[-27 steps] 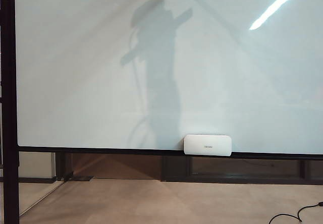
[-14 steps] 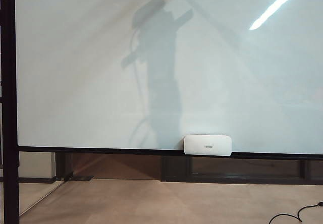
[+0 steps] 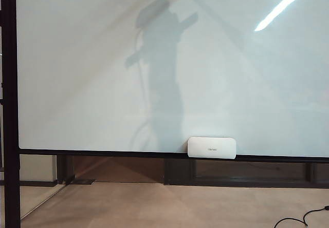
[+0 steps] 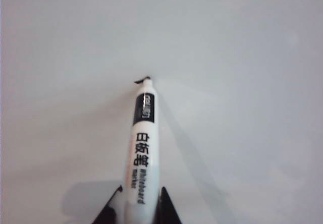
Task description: Reach to the right to find the marker pen, pick it up, and write the number 20 on the whiteboard.
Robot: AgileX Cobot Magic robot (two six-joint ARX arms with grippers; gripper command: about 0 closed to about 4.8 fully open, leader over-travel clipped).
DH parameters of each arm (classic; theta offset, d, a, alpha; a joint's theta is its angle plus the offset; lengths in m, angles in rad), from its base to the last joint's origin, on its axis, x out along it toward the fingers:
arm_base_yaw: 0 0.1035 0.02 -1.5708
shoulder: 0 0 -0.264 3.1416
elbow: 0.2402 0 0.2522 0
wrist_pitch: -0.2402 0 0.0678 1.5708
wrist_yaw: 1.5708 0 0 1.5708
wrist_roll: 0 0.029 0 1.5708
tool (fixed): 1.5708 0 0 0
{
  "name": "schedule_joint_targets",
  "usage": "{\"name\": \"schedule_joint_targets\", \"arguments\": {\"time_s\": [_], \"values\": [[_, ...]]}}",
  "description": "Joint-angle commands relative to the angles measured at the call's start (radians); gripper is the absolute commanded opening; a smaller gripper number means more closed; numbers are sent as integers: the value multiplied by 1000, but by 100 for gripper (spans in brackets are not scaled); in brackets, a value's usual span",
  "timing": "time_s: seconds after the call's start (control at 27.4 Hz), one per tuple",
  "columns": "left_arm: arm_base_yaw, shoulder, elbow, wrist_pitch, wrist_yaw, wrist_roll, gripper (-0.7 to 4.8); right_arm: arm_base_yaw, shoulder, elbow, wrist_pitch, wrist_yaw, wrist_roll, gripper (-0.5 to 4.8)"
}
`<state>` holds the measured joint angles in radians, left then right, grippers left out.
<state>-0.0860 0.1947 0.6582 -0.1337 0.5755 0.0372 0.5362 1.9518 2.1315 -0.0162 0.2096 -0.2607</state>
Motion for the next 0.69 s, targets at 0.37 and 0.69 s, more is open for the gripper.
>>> {"name": "schedule_joint_targets", "arguments": {"time_s": [0.37, 0.69], "values": [[0, 0, 2, 10, 1, 13, -5, -7, -15, 7, -44, 206, -3, -1], [0, 0, 2, 10, 0, 16, -5, -7, -11, 7, -140, 191, 3, -1]]}}
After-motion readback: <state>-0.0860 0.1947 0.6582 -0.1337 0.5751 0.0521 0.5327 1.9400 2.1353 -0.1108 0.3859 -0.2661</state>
